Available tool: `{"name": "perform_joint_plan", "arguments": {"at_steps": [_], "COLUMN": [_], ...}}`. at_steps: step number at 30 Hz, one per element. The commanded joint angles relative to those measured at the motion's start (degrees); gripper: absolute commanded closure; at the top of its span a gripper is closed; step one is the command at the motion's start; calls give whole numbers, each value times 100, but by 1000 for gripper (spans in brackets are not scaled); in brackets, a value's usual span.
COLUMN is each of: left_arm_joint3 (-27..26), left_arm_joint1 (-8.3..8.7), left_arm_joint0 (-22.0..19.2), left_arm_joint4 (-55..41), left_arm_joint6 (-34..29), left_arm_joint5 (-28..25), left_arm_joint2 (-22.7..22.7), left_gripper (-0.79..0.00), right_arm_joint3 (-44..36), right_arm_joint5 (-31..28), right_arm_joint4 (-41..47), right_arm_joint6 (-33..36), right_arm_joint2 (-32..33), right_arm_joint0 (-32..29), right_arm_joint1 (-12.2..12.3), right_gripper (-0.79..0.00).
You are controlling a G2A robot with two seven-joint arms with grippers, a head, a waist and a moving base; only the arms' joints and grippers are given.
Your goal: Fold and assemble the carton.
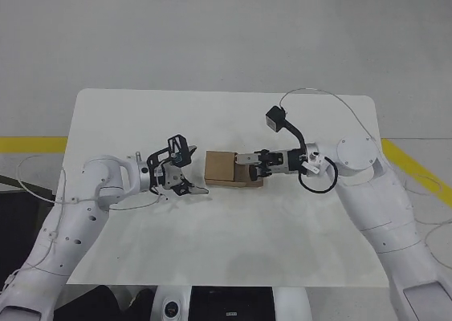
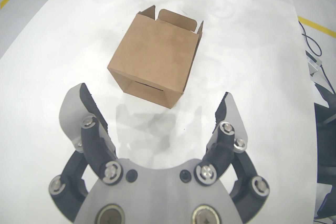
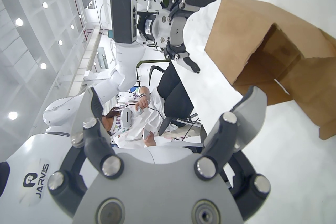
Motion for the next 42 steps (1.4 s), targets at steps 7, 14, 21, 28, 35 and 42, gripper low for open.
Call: {"name": "perform_joint_plan", "arguments": {"at_steps": [7, 14, 21, 28, 35, 42], "left_arm_joint3": [346, 695, 898, 971, 974, 898], "left_arm_joint1": [-110, -194, -299, -348, -360, -362], "left_arm_joint0": [-276, -527, -688, -736, -732, -674], "left_arm_joint4": [509, 621, 575, 564, 521, 505], "left_arm_joint6": [483, 827, 991, 999, 952, 896], "left_arm_joint5": [152, 52, 104, 173, 154, 128], "left_arm_joint2": [381, 607, 865, 954, 950, 945], "left_gripper": [-785, -785, -785, -785, -785, -785], "right_arm_joint3": [-167, -173, -75, 26, 445, 904], "right_arm_joint5": [-161, -156, 23, -56, -687, -1187], "right_arm_joint4": [-19, -15, 178, 358, 482, 666], "right_arm_joint6": [-126, -156, -202, -317, -667, -705], "right_arm_joint2": [119, 116, -39, -146, -270, -496], "right_arm_joint0": [-251, -268, -565, -757, -789, -478], "right_arm_joint1": [49, 48, 55, 52, 2, -96], "right_gripper": [-785, -785, -785, -785, -785, -785]}}
